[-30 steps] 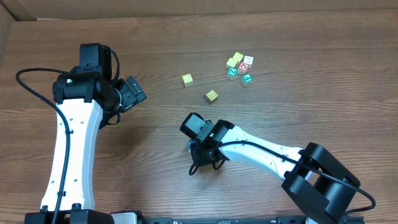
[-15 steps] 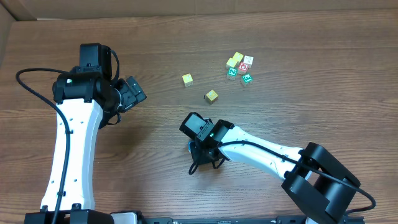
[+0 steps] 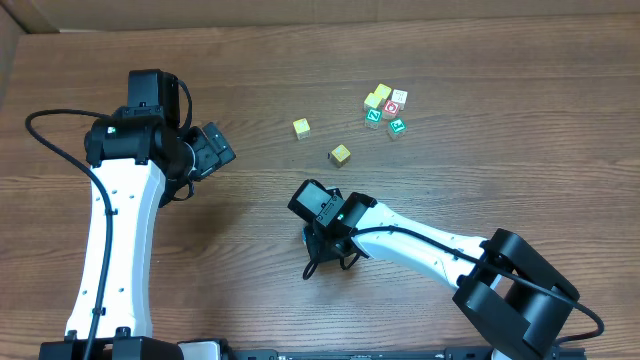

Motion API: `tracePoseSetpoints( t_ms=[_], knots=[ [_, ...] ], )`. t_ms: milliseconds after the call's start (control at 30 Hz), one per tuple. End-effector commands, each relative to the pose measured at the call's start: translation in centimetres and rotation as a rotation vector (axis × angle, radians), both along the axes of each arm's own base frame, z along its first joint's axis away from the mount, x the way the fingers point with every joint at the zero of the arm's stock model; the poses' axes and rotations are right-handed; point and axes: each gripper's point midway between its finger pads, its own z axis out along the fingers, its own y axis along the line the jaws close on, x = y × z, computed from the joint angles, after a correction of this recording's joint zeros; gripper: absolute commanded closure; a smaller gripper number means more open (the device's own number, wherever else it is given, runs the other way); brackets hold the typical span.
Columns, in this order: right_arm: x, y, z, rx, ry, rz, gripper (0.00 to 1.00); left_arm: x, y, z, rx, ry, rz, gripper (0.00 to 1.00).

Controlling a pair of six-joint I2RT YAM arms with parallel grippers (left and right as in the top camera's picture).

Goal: Flip 3 blocks
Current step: 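Raise the right gripper and move it toward the yellow-lettered block, then lower the right gripper and grasp the yellow-lettered block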

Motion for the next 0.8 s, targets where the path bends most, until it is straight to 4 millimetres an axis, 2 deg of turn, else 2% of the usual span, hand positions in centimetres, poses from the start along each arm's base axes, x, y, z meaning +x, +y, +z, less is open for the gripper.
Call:
tracePoseSetpoints(
  t_ms=[0,133,200,333,433,467,500,533,567,667,767],
  knots=[
    [-0.1,0.0,0.0,-0.001,-0.008,-0.004,0.96,0.2,0.1,0.0,0.003,0.000,-0.001,0.00],
    [-0.7,0.4,0.2,0.018,0.028,0.006,0.96,0.2,0.1,0.0,0.003,0.000,-0.001,0.00],
    [-0.7,1.0,1.1,0.049,0.057,0.024,0.96,0.2,0.1,0.0,0.003,0.000,-0.001,0.00],
    [1.3,0.9,4.2,0.061,0.065,-0.011,0.94,0.2,0.1,0.0,0.003,0.000,-0.001,0.00],
    [3.2,0.5,6.2,0.072,0.055,-0.054,0.89,0.2,0.1,0.0,0.003,0.000,-0.001,0.00],
    [3.7,0.3,6.6,0.077,0.050,-0.067,0.86,0.2,0.1,0.0,0.003,0.000,-0.001,0.01],
    [4.4,0.0,6.9,0.085,0.044,-0.083,0.78,0.2,0.1,0.0,0.003,0.000,-0.001,0.00],
    [5.1,-0.3,7.0,0.090,0.038,-0.100,0.59,0.2,0.1,0.0,0.003,0.000,-0.001,0.00],
    [5.8,-0.6,7.0,0.096,0.031,-0.118,0.49,0.2,0.1,0.0,0.003,0.000,-0.001,0.00],
    [8.2,-2.2,7.0,0.094,-0.013,-0.184,0.37,0.2,0.1,0.0,0.003,0.000,-0.001,0.00],
    [10.3,-3.1,7.0,0.099,-0.061,-0.249,0.31,0.2,0.1,0.0,0.003,0.000,-0.001,0.00]
  ],
)
